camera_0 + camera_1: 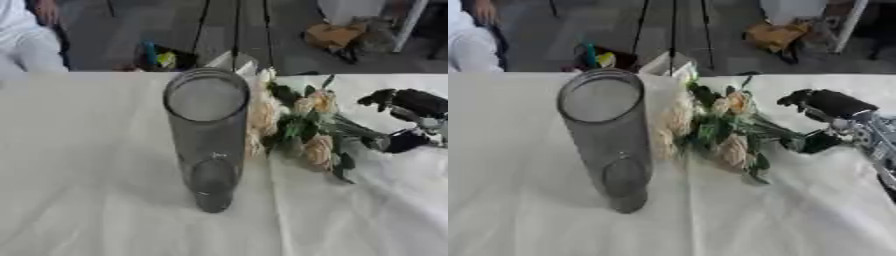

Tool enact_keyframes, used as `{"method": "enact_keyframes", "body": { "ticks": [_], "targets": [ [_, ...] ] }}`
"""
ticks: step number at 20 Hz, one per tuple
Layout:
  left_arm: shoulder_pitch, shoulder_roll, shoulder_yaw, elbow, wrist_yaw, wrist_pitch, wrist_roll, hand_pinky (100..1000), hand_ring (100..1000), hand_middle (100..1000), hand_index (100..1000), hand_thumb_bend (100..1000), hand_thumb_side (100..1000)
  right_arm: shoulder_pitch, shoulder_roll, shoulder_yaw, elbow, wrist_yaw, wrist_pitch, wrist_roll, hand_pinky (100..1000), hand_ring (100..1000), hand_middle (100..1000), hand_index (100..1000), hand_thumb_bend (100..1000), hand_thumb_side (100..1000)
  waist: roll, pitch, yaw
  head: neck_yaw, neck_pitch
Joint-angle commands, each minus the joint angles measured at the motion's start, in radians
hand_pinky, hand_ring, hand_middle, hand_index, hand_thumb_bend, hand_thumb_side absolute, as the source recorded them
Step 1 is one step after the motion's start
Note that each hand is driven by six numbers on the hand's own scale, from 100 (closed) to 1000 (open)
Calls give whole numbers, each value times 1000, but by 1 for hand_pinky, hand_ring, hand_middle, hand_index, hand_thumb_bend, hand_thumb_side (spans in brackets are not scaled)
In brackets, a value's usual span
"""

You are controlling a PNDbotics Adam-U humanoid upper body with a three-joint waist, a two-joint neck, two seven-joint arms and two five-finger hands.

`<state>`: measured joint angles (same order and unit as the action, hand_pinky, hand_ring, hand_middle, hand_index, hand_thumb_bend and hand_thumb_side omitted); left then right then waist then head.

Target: Arrange flowers into the vase.

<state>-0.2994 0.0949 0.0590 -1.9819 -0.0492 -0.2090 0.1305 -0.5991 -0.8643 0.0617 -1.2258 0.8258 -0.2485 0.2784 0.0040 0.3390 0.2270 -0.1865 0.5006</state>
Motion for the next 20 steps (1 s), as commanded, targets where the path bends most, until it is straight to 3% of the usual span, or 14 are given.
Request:
{"method": "enact_keyframes", "body": {
  "ticks": [1, 7, 20],
  "targets": [
    [-5, 7, -4, -18, 1, -3, -4, 557, 674, 771, 900, 100, 1000, -9, -35, -18, -12, -3, -4, -6, 785, 732, 788, 932, 356, 360, 14, -3, 0, 0, -4],
    [-7, 8, -5, -18, 1, -3, -3, 558, 675, 771, 901, 100, 1000, 16, -62, -26, -48, -13, -3, 11, 779, 749, 837, 933, 300, 383, 13, -4, -6, -1, -7],
    [-5, 4, -7, -18, 2, -3, -8, 558, 676, 771, 902, 100, 1000, 4, -46, -1, -10, 113, -34, -24, 768, 766, 890, 928, 230, 419, 16, 0, -2, -15, -4]
  ]
}}
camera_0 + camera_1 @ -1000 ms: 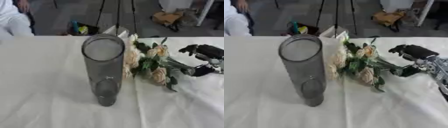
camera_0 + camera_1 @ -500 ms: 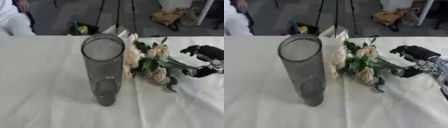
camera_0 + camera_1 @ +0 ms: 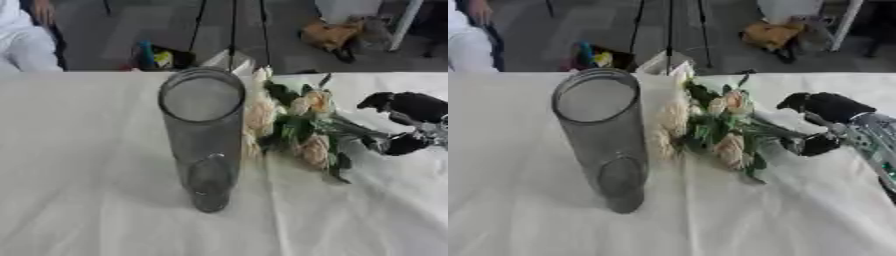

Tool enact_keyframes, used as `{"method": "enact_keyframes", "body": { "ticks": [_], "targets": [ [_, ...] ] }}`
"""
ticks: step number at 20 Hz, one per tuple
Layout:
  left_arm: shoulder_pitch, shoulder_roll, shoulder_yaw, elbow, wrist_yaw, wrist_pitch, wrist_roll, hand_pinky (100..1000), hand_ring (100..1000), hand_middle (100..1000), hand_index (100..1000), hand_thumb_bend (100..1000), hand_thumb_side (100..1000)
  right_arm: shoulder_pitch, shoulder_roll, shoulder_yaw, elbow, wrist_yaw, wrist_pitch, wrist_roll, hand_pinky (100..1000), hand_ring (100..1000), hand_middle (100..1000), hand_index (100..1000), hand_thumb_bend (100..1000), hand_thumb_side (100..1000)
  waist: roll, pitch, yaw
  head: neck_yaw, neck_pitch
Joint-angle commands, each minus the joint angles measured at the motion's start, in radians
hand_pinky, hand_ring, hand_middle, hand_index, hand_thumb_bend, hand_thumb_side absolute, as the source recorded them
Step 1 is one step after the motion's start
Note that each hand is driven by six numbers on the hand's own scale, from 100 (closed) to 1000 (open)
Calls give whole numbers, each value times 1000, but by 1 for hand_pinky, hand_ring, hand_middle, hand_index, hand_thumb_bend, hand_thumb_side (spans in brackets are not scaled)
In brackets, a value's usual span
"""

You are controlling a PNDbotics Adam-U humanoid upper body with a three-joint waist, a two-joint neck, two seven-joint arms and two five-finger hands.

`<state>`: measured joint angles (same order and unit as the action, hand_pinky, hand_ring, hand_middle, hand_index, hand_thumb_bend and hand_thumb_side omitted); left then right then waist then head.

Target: Arrange flowers into the vase.

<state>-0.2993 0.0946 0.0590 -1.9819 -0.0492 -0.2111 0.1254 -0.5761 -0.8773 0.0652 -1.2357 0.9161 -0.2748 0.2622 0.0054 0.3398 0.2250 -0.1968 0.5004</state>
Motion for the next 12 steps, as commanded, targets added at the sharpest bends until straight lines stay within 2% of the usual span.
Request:
{"method": "enact_keyframes", "body": {
  "ticks": [1, 4, 12],
  "targets": [
    [-5, 4, -7, -18, 2, -1, -3, 558, 676, 771, 902, 100, 1000, -20, -32, -4, 2, 29, -10, -11, 768, 766, 891, 927, 228, 420, 15, 0, 0, -5, -4],
    [-5, 4, -7, -18, 1, -1, -4, 559, 676, 770, 902, 100, 1000, -23, -31, -2, 8, 50, -15, -17, 772, 781, 924, 945, 219, 428, 14, 0, 1, -6, -4],
    [-6, 3, -9, -18, 3, -2, -7, 559, 677, 770, 903, 100, 1000, -37, -20, -4, 31, 109, 6, -28, 770, 783, 912, 950, 259, 428, 13, 4, 9, -10, -8]
  ]
}}
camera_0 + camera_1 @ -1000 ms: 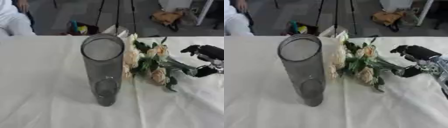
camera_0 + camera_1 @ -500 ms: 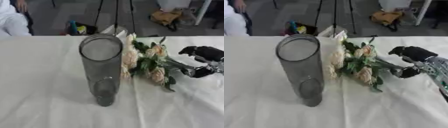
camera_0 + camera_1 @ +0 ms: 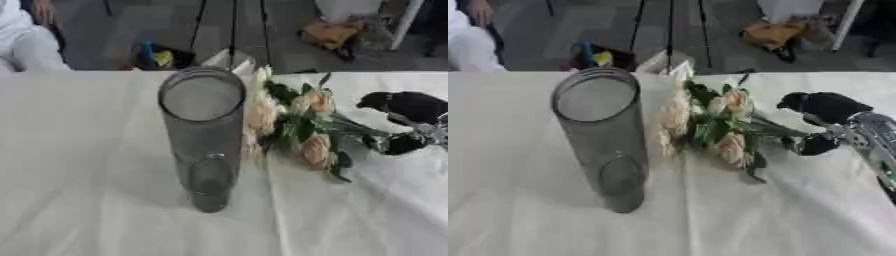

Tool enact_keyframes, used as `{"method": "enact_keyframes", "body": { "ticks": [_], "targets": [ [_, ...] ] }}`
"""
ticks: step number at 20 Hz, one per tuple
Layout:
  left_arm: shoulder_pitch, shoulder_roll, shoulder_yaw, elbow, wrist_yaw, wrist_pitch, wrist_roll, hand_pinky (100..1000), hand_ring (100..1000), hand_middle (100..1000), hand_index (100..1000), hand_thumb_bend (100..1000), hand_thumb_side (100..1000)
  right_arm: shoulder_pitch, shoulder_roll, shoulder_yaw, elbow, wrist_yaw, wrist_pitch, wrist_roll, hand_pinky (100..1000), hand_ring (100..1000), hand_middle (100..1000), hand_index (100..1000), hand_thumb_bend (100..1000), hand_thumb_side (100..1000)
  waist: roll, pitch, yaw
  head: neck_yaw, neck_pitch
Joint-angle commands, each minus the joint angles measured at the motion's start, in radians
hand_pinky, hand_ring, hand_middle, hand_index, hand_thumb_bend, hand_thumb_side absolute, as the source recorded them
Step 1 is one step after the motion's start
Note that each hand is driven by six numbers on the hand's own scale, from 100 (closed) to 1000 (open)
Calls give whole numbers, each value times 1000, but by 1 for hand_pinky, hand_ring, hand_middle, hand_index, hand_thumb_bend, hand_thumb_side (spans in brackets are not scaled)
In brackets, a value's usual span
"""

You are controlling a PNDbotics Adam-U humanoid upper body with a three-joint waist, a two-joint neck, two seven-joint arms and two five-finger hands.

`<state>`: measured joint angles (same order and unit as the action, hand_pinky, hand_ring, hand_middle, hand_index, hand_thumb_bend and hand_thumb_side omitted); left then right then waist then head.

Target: Arrange flowers into the vase.

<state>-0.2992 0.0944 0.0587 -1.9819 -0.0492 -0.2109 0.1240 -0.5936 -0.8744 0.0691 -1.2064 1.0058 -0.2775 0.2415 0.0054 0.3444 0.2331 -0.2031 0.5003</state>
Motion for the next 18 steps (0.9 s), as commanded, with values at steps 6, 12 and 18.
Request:
{"method": "enact_keyframes", "body": {
  "ticks": [6, 12, 18],
  "targets": [
    [-8, 4, -9, -18, 2, -3, -9, 559, 677, 769, 903, 100, 1000, -24, -18, -7, 15, 25, 15, -2, 772, 783, 911, 949, 268, 415, 13, 4, 4, -6, -8],
    [-11, 1, -10, -18, 4, -1, -9, 560, 677, 767, 902, 100, 1000, -28, -8, -7, 10, -6, 19, -6, 698, 683, 726, 848, 318, 432, 10, 5, 5, -8, -15],
    [-10, 1, -9, -18, 4, -1, -11, 560, 677, 766, 901, 100, 1000, -27, -2, 2, 5, -44, 10, -28, 621, 560, 565, 710, 285, 435, 10, 5, 5, -8, -15]
  ]
}}
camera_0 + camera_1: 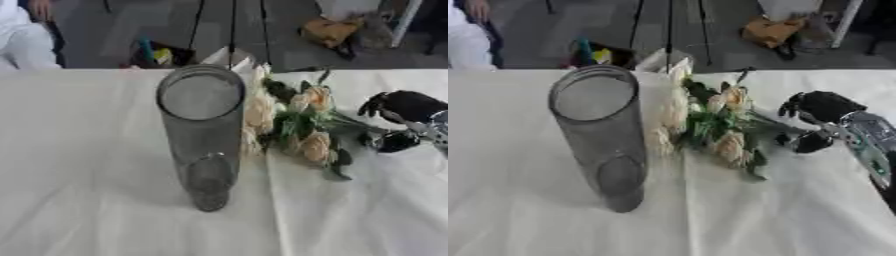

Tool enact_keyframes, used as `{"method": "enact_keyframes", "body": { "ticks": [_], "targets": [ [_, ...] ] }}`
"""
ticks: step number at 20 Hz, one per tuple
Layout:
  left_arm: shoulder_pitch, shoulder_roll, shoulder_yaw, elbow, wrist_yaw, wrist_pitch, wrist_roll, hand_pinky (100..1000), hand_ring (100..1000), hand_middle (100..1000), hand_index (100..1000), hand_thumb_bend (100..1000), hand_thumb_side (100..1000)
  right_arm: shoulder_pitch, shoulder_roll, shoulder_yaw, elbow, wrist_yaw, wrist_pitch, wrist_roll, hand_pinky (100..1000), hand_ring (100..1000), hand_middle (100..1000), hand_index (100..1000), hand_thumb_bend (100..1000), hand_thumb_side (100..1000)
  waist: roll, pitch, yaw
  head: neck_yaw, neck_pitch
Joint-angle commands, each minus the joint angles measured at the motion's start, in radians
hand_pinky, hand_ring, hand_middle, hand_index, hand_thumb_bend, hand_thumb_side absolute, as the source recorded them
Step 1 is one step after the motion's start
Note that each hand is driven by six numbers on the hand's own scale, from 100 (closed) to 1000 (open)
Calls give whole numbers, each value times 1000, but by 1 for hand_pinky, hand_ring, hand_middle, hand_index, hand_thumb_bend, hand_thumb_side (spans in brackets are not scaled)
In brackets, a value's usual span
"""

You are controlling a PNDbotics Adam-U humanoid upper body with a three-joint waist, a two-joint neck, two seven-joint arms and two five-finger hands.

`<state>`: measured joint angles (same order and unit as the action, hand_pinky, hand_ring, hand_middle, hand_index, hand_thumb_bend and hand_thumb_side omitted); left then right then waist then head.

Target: Arrange flowers into the vase.

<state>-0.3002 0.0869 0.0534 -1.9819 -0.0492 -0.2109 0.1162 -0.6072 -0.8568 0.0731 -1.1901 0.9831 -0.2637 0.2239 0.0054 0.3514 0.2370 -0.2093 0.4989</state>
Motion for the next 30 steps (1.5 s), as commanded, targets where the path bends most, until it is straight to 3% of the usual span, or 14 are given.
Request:
{"method": "enact_keyframes", "body": {
  "ticks": [1, 6, 16, 23, 30],
  "targets": [
    [-10, 8, -4, -18, 3, -1, -3, 560, 677, 766, 901, 100, 1000, -12, -19, 0, -13, -29, -8, -12, 575, 518, 530, 651, 264, 430, 9, -2, 0, -2, -14],
    [-10, 9, -4, -18, 2, 0, -5, 561, 678, 766, 901, 100, 1000, 0, -22, 1, -33, -97, -34, -14, 521, 467, 487, 598, 209, 440, 9, -1, -3, -1, -14],
    [-8, 6, -4, -18, 1, 3, -9, 561, 680, 766, 902, 100, 1000, 7, -17, 6, -29, -196, -32, 15, 537, 444, 456, 582, 140, 384, 9, 2, -5, 0, -16],
    [-8, 4, -5, -18, 0, 5, -13, 561, 680, 766, 903, 100, 1000, 6, -5, 9, 5, -284, -21, 36, 520, 317, 326, 469, 100, 397, 9, 6, -3, 1, -17],
    [-8, 3, -5, -18, 0, 6, -14, 562, 680, 767, 904, 100, 1000, -3, 2, 6, 31, -364, 1, 40, 388, 175, 258, 433, 100, 553, 10, 9, -2, -1, -19]
  ]
}}
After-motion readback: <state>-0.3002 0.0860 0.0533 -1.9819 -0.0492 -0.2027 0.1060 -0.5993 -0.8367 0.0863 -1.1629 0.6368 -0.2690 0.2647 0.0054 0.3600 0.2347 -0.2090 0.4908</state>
